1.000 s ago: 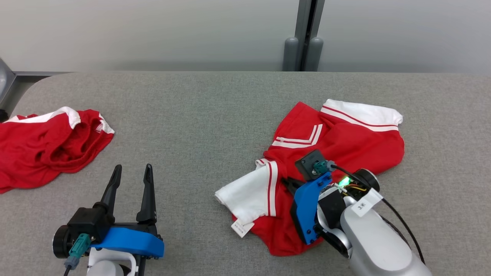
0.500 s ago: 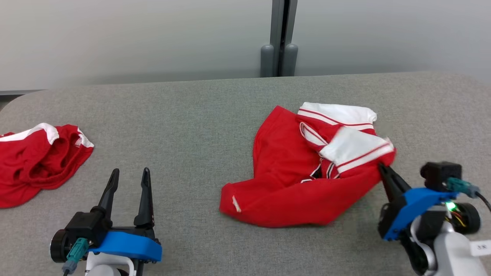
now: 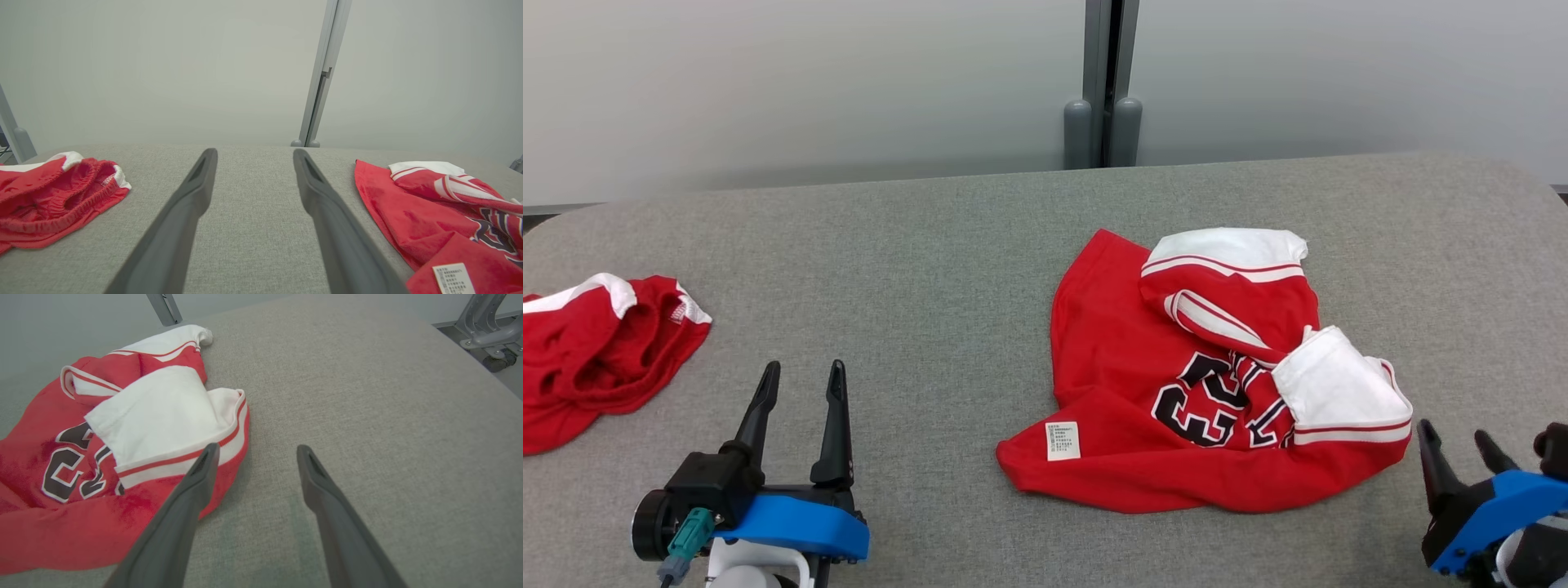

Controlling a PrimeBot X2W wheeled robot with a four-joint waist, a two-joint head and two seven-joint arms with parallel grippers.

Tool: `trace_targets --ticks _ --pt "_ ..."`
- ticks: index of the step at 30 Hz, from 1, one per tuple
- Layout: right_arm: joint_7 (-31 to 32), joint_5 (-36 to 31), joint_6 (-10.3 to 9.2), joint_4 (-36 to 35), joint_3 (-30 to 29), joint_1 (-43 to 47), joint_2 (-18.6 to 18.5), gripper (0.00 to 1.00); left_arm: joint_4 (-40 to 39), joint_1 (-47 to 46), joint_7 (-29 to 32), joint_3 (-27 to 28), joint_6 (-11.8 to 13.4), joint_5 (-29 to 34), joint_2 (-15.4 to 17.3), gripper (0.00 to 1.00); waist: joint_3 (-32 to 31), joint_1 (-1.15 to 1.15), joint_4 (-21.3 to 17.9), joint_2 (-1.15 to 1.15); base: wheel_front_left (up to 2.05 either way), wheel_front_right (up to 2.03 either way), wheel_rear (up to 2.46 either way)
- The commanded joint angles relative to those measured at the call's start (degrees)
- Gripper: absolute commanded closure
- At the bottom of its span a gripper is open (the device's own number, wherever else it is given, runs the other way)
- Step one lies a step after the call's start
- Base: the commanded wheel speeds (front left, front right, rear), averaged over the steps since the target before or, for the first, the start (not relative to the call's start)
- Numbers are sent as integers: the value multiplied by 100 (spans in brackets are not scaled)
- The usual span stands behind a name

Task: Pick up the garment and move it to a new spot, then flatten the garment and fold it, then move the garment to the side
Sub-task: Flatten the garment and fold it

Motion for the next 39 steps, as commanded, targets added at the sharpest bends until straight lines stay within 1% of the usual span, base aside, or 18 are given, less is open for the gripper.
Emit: trace_targets --ticks 1,3,5,8,10,12,14,17,22,28,29,30,31,36,37,39 --pt "3 -67 1 -154 -32 -34 -7 0 0 15 -25 -15 0 -27 18 0 -12 0 4 0 0 0 0" --pt "23 -167 1 -487 30 -171 -6 0 10 25 -26 -29 -1 -32 13 0 -33 0 11 0 0 0 0" --pt "125 -250 1 -813 291 -317 0 0 15 36 -25 -37 -3 -33 6 0 -46 0 17 0 0 0 0" --pt "465 -451 1 -1141 981 -619 -2 0 18 34 -25 -46 -5 -40 -3 0 -43 0 30 0 0 0 0" --pt "738 -629 1 -1090 1471 -924 -6 0 22 9 -26 -55 -8 -36 -6 0 -19 0 51 0 0 0 0" --pt "1000 -775 1 -766 1873 -1286 -8 0 15 -39 -25 -69 -10 -36 -11 0 27 0 90 0 0 0 0" --pt "1232 -742 1 -252 2169 -1672 -31 0 9 -95 -26 -91 -14 -42 -19 0 94 0 154 0 0 0 0" --pt "1413 -893 1 561 2450 -2257 -222 0 -19 -164 -25 -130 -20 -36 -33 0 212 0 314 0 0 0 0" --pt "1409 -1078 1 1747 2565 -3012 -379 0 -33 -286 -25 -193 -29 -33 -38 0 448 0 596 0 0 0 0" --pt "1482 -1304 1 2913 2533 -3640 -531 0 -69 -432 -25 -245 -39 -53 -79 0 757 0 882 0 0 0 0" --pt "1532 -1349 1 3073 2552 -3713 -551 56 -70 -449 -25 -253 -41 -54 -89 0 788 0 917 0 0 0 0" --pt "1578 -1366 1 3202 2578 -3779 -561 96 -69 -475 -25 -265 -42 -53 -97 0 816 0 951 0 0 0 0" --pt "1624 -1346 1 3324 2608 -3843 -551 100 -69 -499 -25 -261 -44 -50 -102 0 830 0 974 0 0 0 0" --pt "1112 -1222 1 3416 2570 -4179 -540 100 -86 -493 -25 -211 -48 -48 -106 0 842 0 1003 0 0 0 0" --pt "1112 -1222 1 3416 2570 -4179 -540 100 -86 -493 -25 -211 -48 -48 -106 0 842 0 1003 0 0 0 0" --pt "702 -1096 1 3393 2579 -4413 -464 100 -81 -491 -25 -186 -50 -35 -102 0 805 0 990 0 0 0 0"
